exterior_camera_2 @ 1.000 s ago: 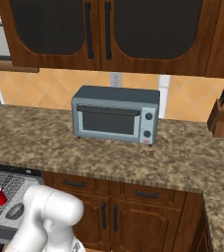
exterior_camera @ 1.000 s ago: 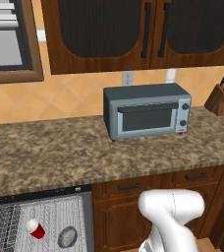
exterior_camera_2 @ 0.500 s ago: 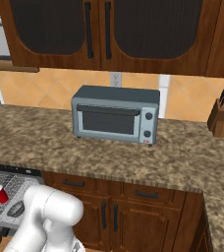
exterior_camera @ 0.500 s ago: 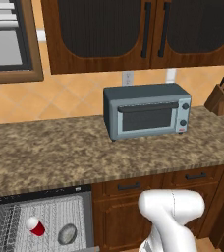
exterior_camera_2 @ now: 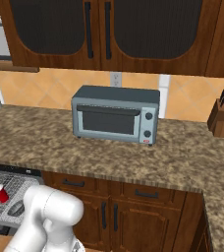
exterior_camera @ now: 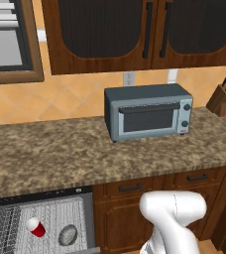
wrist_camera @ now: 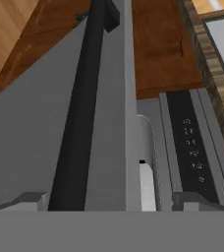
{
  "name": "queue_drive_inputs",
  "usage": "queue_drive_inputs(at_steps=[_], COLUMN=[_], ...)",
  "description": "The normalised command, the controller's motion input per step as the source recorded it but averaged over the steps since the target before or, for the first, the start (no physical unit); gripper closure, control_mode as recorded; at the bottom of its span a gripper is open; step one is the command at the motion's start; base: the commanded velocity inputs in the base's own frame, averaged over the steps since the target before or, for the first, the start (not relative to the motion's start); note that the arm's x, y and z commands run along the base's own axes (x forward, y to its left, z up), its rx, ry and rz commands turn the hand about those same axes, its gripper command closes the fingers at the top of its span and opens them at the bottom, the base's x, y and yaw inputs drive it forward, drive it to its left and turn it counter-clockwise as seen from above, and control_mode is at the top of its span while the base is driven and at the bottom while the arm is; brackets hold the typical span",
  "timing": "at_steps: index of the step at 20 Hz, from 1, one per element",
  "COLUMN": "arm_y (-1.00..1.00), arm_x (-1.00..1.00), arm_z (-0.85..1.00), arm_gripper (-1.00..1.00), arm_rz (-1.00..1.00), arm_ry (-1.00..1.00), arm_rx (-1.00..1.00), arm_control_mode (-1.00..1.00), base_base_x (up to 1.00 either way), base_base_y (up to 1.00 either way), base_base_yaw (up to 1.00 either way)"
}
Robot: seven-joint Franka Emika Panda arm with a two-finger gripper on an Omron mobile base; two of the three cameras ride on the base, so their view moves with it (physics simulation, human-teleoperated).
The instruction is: Pick up the cup and bowl from the counter, place them in the dishwasher, and close the dishwasher door.
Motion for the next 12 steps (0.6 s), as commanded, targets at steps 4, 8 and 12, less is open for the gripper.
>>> queue_drive_inputs(at_steps=[4, 8, 12], arm_y=[-0.52, -0.48, -0.36], arm_x=[0.80, 0.80, 0.79], arm_z=[-0.02, -0.07, 0.00], arm_gripper=[-1.00, -1.00, -1.00], arm_rz=[-0.40, -0.49, -0.49], arm_ry=[-0.12, -0.08, -0.12], arm_rx=[0.06, 0.09, 0.11], arm_control_mode=[-1.00, -1.00, -1.00], base_base_x=[0.00, 0.00, 0.00], base_base_y=[0.00, 0.00, 0.00], base_base_yaw=[0.00, 0.00, 0.00])
